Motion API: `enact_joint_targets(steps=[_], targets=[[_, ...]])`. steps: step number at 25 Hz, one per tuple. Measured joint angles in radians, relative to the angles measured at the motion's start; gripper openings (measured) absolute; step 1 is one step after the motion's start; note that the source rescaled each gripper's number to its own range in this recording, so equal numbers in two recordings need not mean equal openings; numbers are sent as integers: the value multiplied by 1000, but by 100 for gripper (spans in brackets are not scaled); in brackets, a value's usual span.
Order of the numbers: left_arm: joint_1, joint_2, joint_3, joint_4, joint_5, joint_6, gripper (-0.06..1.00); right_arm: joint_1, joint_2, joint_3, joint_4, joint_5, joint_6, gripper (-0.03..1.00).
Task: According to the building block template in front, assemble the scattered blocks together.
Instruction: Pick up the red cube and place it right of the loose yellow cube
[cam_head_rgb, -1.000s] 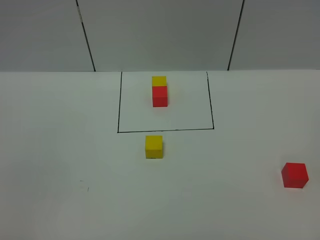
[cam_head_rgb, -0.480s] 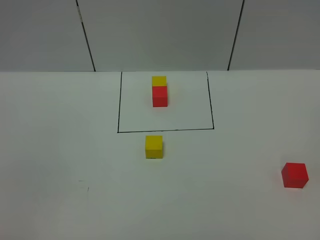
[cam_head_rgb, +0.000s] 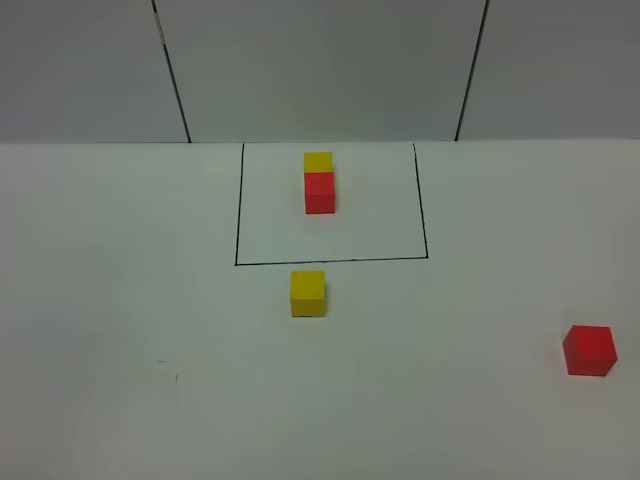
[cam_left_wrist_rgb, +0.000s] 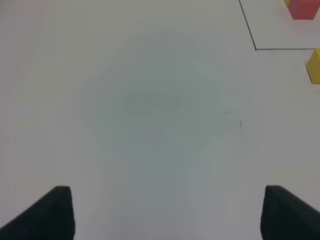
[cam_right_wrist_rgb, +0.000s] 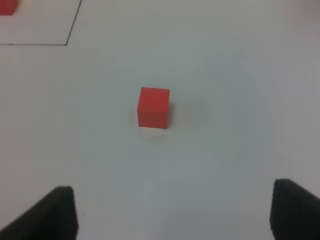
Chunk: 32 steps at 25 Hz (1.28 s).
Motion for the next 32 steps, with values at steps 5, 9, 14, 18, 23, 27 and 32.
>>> enact_joint_targets(steps=[5,9,14,18,23,27,32], targets=[[0,0,0,0,0,0,76,0,0,0,0,0,0,62],[0,0,0,0,-1,0,76,0,0,0,0,0,0,62],[0,0,0,0,-1,0,76,0,0,0,0,0,0,62],[0,0,0,0,-1,0,76,0,0,0,0,0,0,62],[-15,0,0,0,-1,0,76,0,0,0,0,0,0,62],[-58,0,0,1,-1,0,76,0,0,0,0,0,0,62],[-70,0,0,3,-2,0,76,0,0,0,36,0,0,62]])
